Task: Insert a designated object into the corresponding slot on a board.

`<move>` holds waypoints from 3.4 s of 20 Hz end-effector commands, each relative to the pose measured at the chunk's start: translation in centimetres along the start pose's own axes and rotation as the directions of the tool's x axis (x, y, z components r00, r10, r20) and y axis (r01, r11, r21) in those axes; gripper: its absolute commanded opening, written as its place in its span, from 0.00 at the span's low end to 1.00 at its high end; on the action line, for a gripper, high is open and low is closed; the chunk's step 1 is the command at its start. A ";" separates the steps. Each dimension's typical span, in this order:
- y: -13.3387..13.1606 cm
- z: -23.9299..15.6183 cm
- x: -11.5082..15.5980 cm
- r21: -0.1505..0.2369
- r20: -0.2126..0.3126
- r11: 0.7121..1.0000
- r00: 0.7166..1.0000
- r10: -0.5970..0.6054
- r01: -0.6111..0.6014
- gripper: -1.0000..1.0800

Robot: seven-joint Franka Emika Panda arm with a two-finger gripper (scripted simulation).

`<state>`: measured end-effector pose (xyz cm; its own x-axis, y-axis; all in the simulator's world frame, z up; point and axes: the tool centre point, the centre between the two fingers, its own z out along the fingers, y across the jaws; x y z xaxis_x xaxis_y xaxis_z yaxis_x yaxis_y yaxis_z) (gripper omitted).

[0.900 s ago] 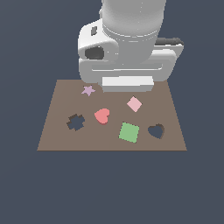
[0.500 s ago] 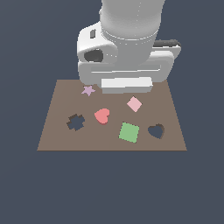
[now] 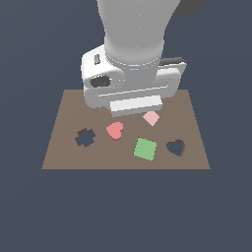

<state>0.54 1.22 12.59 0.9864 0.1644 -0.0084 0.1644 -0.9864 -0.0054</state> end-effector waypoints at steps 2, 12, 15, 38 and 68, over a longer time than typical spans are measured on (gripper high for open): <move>1.0 1.5 0.2 -0.001 -0.001 0.997 0.997 -0.072 0.072 0.96; 3.6 5.7 1.3 -0.005 -0.005 0.960 0.960 -0.278 0.278 0.96; 4.1 6.5 1.7 -0.006 -0.005 0.948 0.948 -0.318 0.318 0.96; 4.6 9.6 2.2 -0.008 -0.006 0.930 0.930 -0.368 0.368 0.00; 3.7 9.3 6.0 -0.011 -0.003 0.744 0.744 -0.668 0.668 0.00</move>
<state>6.51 -1.70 3.22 0.6615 0.7499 -0.0002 0.7499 -0.6615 0.0010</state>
